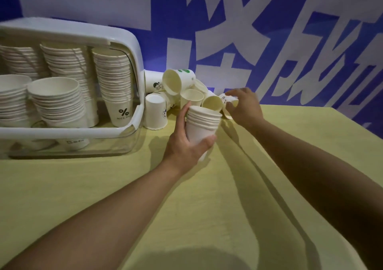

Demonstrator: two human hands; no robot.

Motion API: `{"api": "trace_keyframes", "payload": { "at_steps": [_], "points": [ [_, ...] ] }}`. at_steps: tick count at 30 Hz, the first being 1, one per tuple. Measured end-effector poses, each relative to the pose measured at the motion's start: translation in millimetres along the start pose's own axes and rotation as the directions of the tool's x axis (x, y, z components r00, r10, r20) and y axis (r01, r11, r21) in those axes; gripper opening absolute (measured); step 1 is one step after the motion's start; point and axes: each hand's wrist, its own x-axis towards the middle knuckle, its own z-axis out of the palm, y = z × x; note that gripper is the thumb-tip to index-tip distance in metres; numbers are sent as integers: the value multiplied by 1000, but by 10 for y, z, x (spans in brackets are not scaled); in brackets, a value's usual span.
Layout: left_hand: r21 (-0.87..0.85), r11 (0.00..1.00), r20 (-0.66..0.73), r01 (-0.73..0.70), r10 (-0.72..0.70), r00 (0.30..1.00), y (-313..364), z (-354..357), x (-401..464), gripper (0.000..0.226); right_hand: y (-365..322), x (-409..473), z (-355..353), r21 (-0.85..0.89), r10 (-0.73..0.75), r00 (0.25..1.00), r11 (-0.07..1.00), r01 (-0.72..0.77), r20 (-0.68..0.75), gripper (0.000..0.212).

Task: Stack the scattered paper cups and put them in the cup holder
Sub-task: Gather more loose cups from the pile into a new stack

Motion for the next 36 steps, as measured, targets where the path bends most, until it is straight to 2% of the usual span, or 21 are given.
{"api": "trace_keyframes", "payload": {
  "at_steps": [2,3,11,13,17,19,21,24,29,34,36],
  "points": [
    [3,1000,-1,1,-1,1000,-22,-2,16,94,154,68,149,-130,-8,1000,991,10,16,40],
    [-4,1000,-4,2,-2,1000,-34,-1,28,94,210,69,200,-138,1,1000,990,3,27,43],
    [-38,999,12,2,-2,1000,-45,2,49,95,312,-18,229,49,91,993,995,-88,-73,45],
    [-31,999,18,-8,9,1000,-33,-5,34,93,305,-57,136,124,167,984,980,-158,-62,50],
    [-20,1000,36,-12,12,999,-3,-13,-3,95,303,-293,-62,298,323,941,893,-337,95,79],
    [-19,1000,51,-13,14,999,11,-18,-11,96,268,-459,-148,422,316,942,843,-335,116,97],
    [-30,999,93,-32,35,995,30,-19,-33,94,210,-637,-216,558,272,961,789,-257,57,105],
    [-50,998,205,-46,56,977,66,-28,-101,91,135,-901,-246,724,218,974,681,-108,-60,98],
    [-24,997,340,-78,82,937,103,-30,-156,90,91,-1147,-147,755,214,970,654,-54,-116,65],
    [1,998,425,-62,56,904,111,-41,-142,95,-22,-1191,-254,828,208,958,558,50,-198,63],
    [9,998,443,-54,45,896,112,-37,-139,95,-67,-1217,-286,851,150,970,518,89,-193,53]
  ]
}}
